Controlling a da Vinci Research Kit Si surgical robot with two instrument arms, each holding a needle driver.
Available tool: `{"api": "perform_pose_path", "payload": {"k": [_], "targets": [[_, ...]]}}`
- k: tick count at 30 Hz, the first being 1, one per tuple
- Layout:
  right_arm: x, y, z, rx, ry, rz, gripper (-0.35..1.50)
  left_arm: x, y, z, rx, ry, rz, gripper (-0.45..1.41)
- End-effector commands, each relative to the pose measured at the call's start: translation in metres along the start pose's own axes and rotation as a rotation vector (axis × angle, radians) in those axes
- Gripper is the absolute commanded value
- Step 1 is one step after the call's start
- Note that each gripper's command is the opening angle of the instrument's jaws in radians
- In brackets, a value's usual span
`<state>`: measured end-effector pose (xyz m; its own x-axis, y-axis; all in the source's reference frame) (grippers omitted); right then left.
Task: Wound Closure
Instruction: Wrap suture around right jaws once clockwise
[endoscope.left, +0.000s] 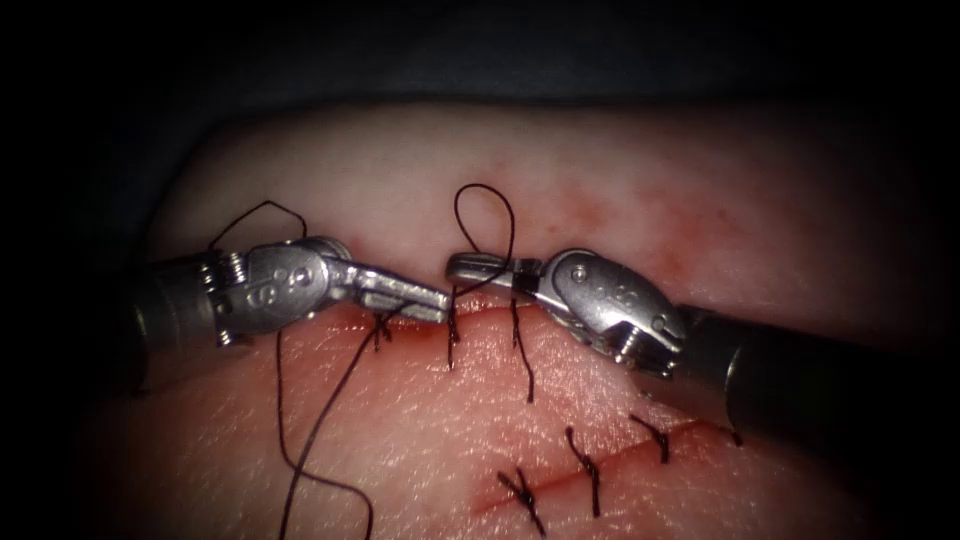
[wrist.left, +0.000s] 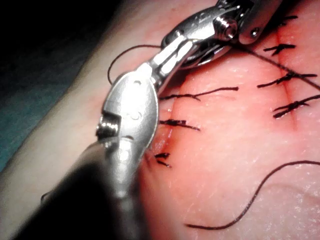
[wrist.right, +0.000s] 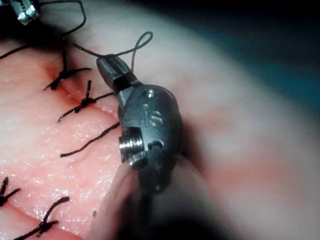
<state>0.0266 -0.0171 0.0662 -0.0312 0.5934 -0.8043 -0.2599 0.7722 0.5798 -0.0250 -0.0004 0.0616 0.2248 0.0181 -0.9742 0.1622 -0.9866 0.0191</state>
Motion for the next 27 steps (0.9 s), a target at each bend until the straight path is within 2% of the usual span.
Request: {"api": "perform_pose_path", "payload": {"k": [1,6,11,15,18,22,27], "targets": [[0.0003,0.0013,0.0017,0.032,0.027,0.014,-0.35,-0.0007,-0.0005,0.0006,-0.007,0.017,-0.005,-0.45],[0.0001,0.0024,0.0025,0.204,0.118,0.067,-0.35,-0.0019,0.0,0.0009,-0.023,0.042,-0.02,-0.45],[0.0005,0.0025,0.0026,0.393,0.226,0.128,-0.35,-0.0047,-0.0004,-0.0001,-0.038,0.063,-0.034,-0.45],[0.0017,0.002,0.0024,0.481,0.249,0.165,-0.35,-0.007,-0.0007,-0.001,-0.041,0.062,-0.047,-0.45],[0.0031,0.0015,0.0022,0.517,0.271,0.188,-0.35,-0.0086,-0.0008,-0.0016,-0.04,0.056,-0.061,-0.45],[0.0047,0.0006,0.0021,0.509,0.281,0.209,-0.35,-0.0104,-0.001,-0.0018,-0.039,0.05,-0.074,-0.45],[0.0056,-0.0002,0.002,0.5,0.289,0.231,-0.35,-0.0118,-0.0016,-0.0018,-0.04,0.019,-0.079,-0.45]]}}
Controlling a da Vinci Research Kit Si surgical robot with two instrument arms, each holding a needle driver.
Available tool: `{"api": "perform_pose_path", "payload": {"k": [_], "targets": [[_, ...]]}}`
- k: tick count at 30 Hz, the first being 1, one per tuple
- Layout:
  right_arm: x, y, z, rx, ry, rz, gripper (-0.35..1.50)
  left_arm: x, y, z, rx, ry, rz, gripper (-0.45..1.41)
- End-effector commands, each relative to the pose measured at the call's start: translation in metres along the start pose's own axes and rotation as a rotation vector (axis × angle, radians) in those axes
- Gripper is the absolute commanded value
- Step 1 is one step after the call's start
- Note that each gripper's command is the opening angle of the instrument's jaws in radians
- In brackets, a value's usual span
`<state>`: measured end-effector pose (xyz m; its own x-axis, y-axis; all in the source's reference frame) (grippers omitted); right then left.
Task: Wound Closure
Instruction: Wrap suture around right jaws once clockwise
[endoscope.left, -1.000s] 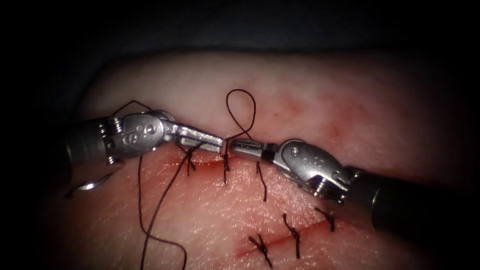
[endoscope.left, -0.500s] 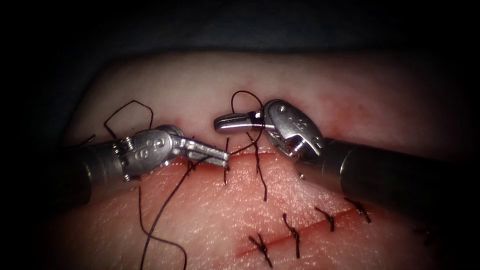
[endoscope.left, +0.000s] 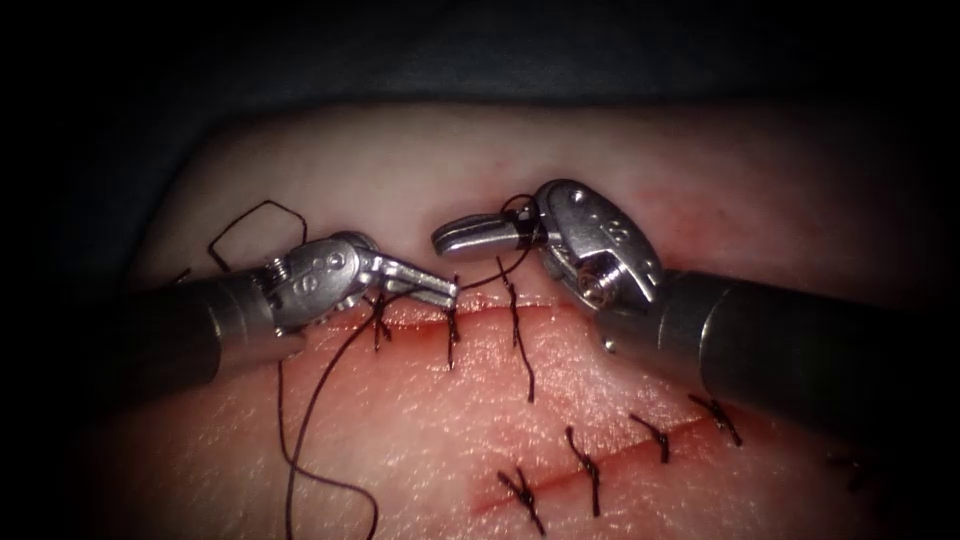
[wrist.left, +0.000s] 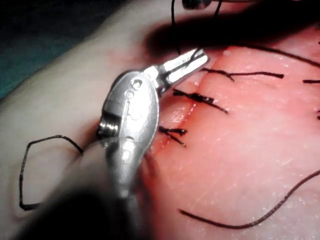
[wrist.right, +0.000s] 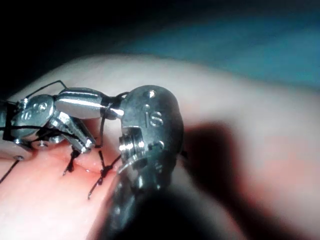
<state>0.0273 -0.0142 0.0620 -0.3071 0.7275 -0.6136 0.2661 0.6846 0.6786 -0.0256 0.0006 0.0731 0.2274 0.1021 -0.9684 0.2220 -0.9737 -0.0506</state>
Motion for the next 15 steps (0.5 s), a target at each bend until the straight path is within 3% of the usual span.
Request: {"api": "perform_pose_path", "payload": {"k": [1,6,9,12,14,15], "targets": [[0.0001,0.0005,0.0011,0.012,-0.011,-0.001,-0.35,-0.0006,-0.001,0.0004,0.004,-0.008,0.002,-0.45],[0.0,0.0006,0.0003,0.129,-0.173,-0.012,-0.35,-0.0008,-0.0021,0.0001,0.018,-0.018,-0.012,-0.45],[-0.0002,0.0006,-0.0009,0.28,-0.387,-0.032,-0.35,-0.0003,-0.0031,-0.0004,0.032,-0.027,-0.023,-0.45],[-0.0005,0.0005,-0.001,0.338,-0.452,-0.061,-0.35,-0.0002,-0.0033,-0.0005,0.039,-0.035,-0.026,-0.45],[-0.0009,0.0003,-0.0007,0.387,-0.498,-0.09,-0.18,-0.0003,-0.0033,-0.0005,0.04,-0.035,-0.025,-0.45],[-0.0013,0.0001,-0.0005,0.434,-0.541,-0.116,0.09,-0.0003,-0.0033,-0.0005,0.042,-0.038,-0.025,-0.45]]}}
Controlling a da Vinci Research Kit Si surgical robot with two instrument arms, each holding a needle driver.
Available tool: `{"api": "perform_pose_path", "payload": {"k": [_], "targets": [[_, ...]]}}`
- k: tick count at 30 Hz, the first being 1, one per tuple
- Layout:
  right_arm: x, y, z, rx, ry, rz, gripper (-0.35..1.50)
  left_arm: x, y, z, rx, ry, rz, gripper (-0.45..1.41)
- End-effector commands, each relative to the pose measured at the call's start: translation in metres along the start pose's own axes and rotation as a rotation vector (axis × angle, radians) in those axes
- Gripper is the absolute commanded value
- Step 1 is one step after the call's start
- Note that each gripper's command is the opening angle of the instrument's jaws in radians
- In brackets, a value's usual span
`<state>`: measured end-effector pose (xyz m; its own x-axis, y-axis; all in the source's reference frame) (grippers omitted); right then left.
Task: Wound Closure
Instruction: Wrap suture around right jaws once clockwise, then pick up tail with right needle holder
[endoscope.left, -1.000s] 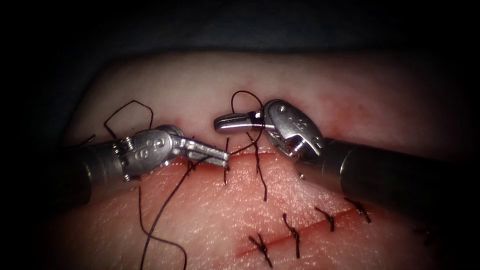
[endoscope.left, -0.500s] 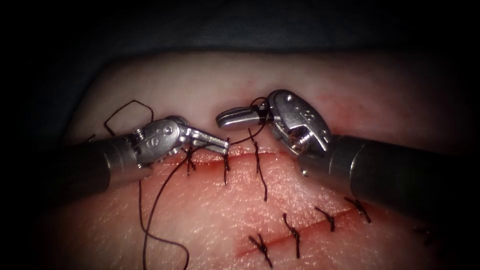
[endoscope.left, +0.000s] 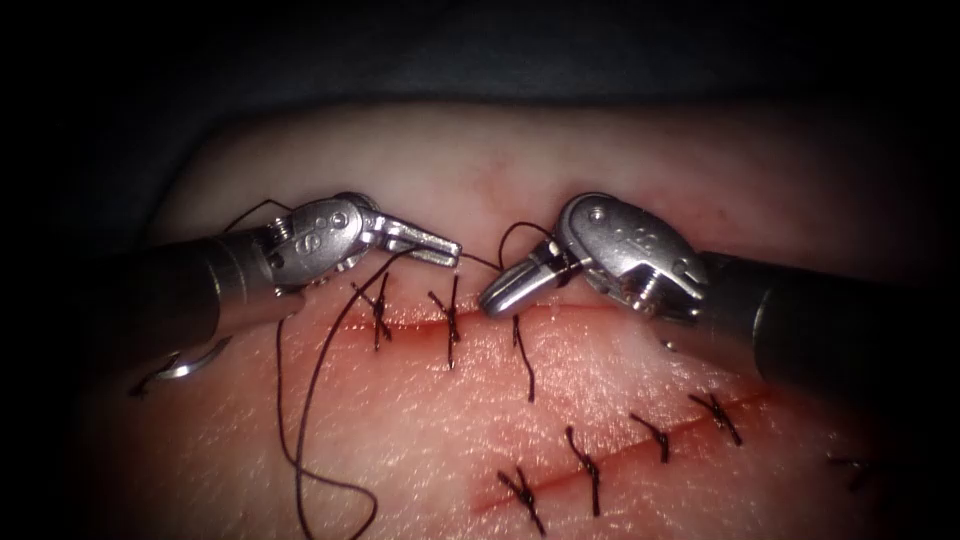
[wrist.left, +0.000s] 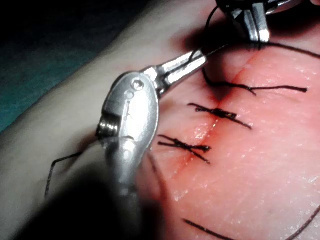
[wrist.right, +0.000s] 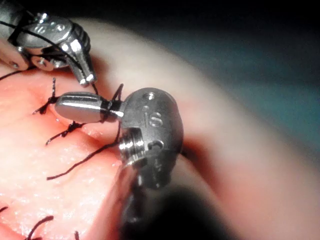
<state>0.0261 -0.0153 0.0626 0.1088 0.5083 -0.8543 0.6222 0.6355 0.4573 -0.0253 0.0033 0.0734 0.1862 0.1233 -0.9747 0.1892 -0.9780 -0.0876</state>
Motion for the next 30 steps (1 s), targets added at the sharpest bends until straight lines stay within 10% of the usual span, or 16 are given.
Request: {"api": "perform_pose_path", "payload": {"k": [1,3,7,30], "targets": [[-0.0002,0.0009,0.001,0.027,-0.048,-0.032,0.29,-0.0004,-0.0007,0.0005,0.001,-0.001,0.004,-0.45],[-0.0006,0.0005,0.0021,0.045,-0.101,-0.058,0.73,-0.0004,-0.0007,0.0005,0.001,-0.001,0.004,-0.45],[-0.0009,-0.0007,0.0043,0.094,-0.127,-0.093,1.01,-0.0006,-0.0006,0.0005,0.005,-0.007,0.005,-0.45],[-0.0034,-0.0018,0.0042,0.102,-0.333,-0.211,0.69,-0.0014,0.0003,0.0006,-0.002,-0.035,-0.015,-0.45]]}}
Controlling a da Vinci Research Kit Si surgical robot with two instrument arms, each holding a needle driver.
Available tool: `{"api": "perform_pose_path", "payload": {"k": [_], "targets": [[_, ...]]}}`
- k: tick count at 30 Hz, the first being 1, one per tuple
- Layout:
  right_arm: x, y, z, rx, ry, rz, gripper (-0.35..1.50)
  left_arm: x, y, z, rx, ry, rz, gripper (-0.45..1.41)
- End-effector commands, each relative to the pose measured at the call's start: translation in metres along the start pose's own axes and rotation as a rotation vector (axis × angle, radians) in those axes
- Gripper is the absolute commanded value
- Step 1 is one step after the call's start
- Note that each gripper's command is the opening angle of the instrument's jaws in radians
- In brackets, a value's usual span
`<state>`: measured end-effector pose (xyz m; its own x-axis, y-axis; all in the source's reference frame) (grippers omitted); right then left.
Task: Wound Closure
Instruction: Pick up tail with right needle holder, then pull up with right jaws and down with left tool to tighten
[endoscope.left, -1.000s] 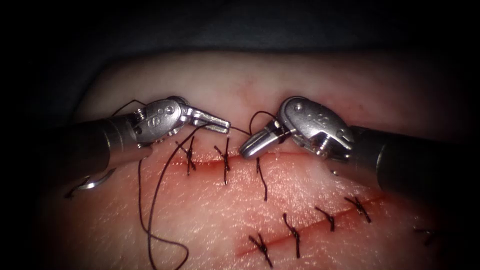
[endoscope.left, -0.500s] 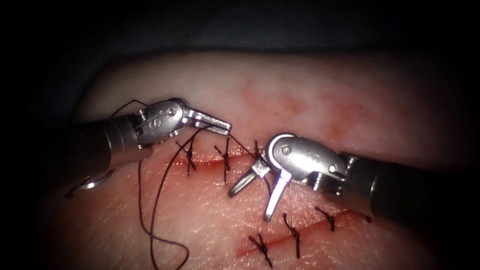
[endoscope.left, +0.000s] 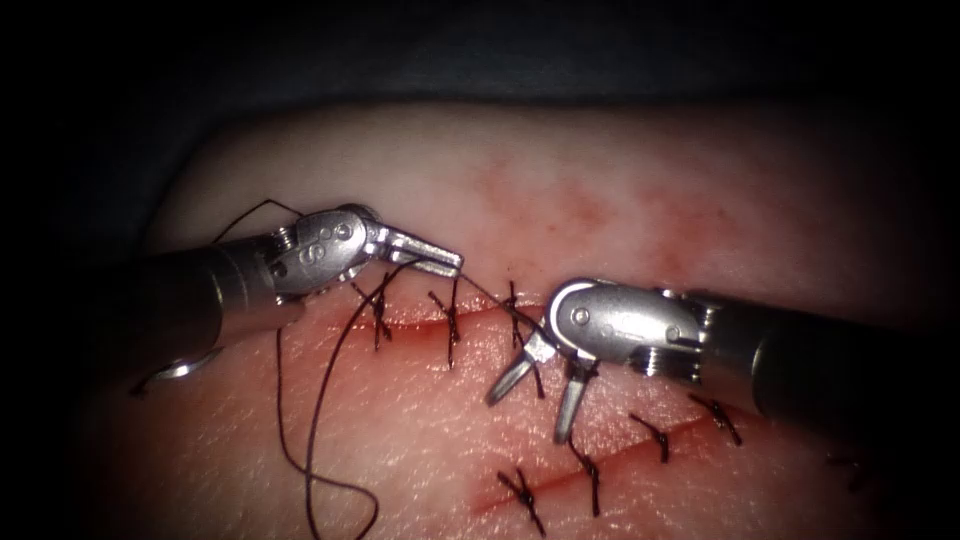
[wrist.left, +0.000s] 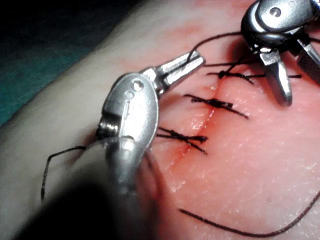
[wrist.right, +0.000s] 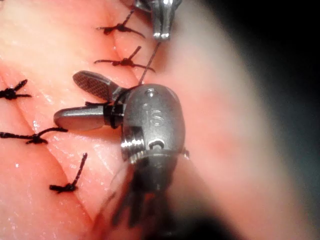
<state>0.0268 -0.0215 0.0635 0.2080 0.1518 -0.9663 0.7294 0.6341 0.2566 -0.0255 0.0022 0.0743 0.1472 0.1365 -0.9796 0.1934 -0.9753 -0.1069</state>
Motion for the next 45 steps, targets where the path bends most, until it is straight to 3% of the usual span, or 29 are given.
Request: {"api": "perform_pose_path", "payload": {"k": [1,2,3,4,11,20,27,33,45], "targets": [[0.0002,0.0015,0.0,-0.006,-0.003,-0.011,0.59,-0.0003,-0.0007,0.0005,0.0,0.001,0.005,-0.45],[0.0003,0.0016,-0.0001,-0.006,-0.004,-0.015,0.27,-0.0003,-0.0006,0.0005,0.0,0.0,0.006,-0.45],[0.0003,0.0016,-0.0002,-0.006,-0.005,-0.026,-0.2,-0.0003,-0.0005,0.0005,0.0,-0.001,0.007,-0.45],[0.0004,0.0016,-0.0003,-0.002,-0.016,-0.025,-0.35,-0.0004,-0.0004,0.0006,-0.001,-0.001,0.002,-0.45],[0.0016,0.0031,-0.0027,-0.042,-0.022,-0.046,-0.35,-0.0002,0.0015,0.0008,-0.005,-0.017,0.002,-0.45],[0.0019,0.0041,-0.0041,-0.054,0.029,-0.036,-0.35,0.0012,0.0067,0.0015,-0.023,-0.052,0.023,-0.45],[0.0007,0.0055,-0.0053,-0.075,0.099,0.004,-0.35,0.0009,0.0127,0.0037,-0.053,-0.093,0.01,-0.45],[-0.0004,0.0065,-0.006,-0.088,0.103,0.014,-0.35,0.0013,0.0171,0.0065,-0.115,-0.124,0.001,-0.45],[-0.0038,0.0086,-0.0076,-0.112,0.095,0.036,-0.35,0.0061,0.0217,0.0092,-0.2,-0.105,0.017,-0.45]]}}
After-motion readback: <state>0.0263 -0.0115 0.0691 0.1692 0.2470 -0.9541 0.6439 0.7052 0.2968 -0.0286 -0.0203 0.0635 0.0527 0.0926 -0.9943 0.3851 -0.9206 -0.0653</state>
